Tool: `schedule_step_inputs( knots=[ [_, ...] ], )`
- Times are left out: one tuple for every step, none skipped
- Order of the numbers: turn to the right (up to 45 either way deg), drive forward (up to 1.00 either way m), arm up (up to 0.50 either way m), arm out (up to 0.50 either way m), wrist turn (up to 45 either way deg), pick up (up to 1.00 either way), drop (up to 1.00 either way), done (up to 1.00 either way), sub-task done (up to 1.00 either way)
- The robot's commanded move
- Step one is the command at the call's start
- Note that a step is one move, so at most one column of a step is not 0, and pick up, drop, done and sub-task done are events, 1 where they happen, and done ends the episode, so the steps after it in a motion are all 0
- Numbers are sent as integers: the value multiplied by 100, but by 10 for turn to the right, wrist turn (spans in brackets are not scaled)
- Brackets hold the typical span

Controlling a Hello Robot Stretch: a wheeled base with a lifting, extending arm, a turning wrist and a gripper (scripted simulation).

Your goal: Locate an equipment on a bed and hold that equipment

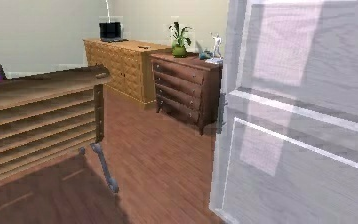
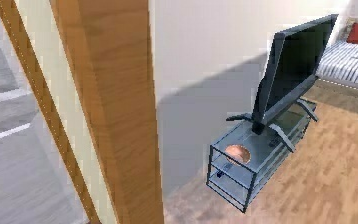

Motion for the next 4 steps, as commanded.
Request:
schedule_step_inputs(
  knots=[
    [0,100,0,0,0,0,0,0,0],
    [270,0,0,0,0,0,0,0,0],
    [0,65,0,0,0,0,0,0,0],
    [30,0,0,0,0,0,0,0,0]
  ],
)
